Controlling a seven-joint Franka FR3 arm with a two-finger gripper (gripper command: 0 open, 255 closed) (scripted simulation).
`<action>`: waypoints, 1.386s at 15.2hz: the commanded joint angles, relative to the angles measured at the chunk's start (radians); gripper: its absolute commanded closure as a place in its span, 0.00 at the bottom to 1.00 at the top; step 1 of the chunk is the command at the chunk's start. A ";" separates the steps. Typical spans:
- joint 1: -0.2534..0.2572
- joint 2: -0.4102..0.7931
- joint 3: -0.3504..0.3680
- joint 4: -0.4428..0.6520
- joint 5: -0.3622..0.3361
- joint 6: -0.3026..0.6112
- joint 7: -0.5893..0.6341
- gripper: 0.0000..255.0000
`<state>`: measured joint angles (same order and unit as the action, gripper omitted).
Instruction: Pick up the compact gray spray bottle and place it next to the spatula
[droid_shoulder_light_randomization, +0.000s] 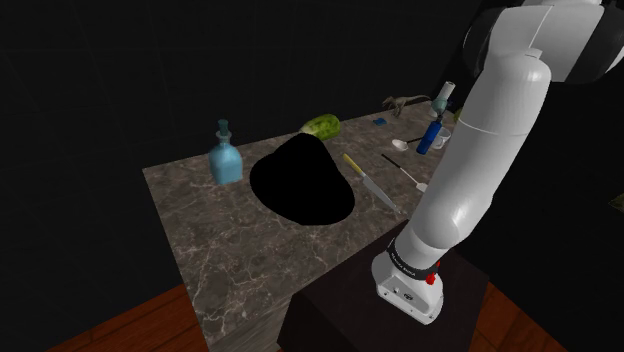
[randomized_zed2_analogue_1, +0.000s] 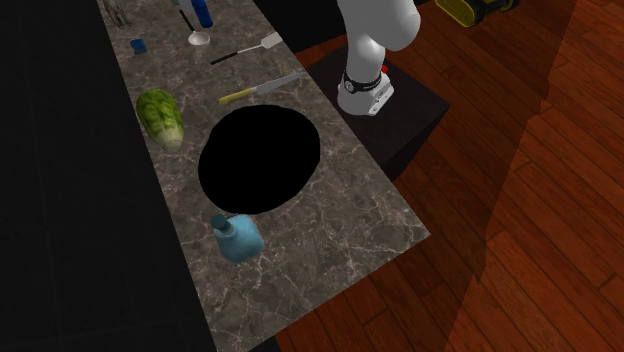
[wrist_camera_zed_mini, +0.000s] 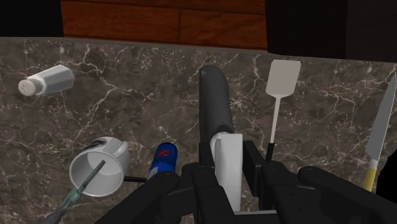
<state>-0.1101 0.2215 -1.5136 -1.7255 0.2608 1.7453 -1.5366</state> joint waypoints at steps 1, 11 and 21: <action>0.006 0.002 0.000 -0.027 0.003 0.027 -0.002 1.00; -0.022 0.025 0.043 -0.146 0.036 0.152 -0.028 1.00; -0.100 0.074 0.130 -0.237 0.100 0.263 -0.074 1.00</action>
<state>-0.1996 0.2887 -1.3952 -1.9568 0.3522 1.9991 -1.6057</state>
